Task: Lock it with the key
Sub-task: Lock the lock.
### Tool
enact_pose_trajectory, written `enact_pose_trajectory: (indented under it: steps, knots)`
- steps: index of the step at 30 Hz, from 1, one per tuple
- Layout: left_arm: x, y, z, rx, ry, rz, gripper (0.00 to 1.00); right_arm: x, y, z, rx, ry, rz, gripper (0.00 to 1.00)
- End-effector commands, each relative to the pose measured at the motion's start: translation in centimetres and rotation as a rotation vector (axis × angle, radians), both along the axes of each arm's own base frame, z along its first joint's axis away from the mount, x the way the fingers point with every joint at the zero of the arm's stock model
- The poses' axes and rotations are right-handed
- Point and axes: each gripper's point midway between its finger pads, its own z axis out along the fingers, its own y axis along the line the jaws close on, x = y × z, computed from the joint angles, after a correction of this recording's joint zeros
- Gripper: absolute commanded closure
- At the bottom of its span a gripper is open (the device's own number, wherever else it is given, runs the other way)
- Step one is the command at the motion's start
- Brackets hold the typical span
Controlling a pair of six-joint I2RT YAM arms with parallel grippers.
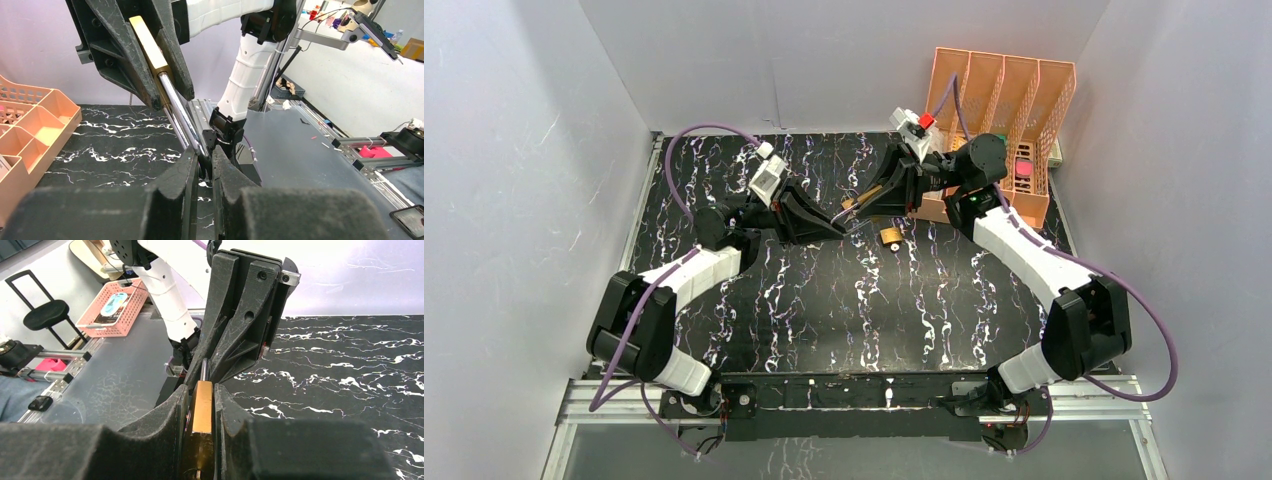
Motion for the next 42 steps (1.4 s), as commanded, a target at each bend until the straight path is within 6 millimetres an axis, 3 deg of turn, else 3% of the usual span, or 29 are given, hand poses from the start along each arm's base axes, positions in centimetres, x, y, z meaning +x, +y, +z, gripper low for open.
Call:
enact_pose_trajectory:
  steps: [1, 12, 15, 27, 42]
  knots:
    - [3.9, -3.0, 5.3, -0.293, 0.073, 0.222, 1.0, -5.5, 5.7, 3.2, 0.12, -0.013, 0.04, 1.0]
    - [6.4, 1.1, 5.9, -0.275, 0.066, 0.421, 1.0, -3.9, 4.2, 3.0, 0.057, -0.058, -0.08, 1.0]
    - [7.8, 1.6, 5.5, -0.239, 0.074, 0.513, 1.0, -3.2, 4.2, 2.5, 0.019, -0.063, -0.134, 1.0]
    - [10.2, 2.7, 4.5, -0.121, 0.065, 0.669, 1.0, -0.8, 3.4, 1.1, -0.045, -0.074, -0.302, 1.0]
    - [16.0, 7.3, 2.4, 0.02, 0.227, 1.104, 1.0, 2.6, 1.7, 0.2, -0.023, -0.097, -0.579, 1.0]
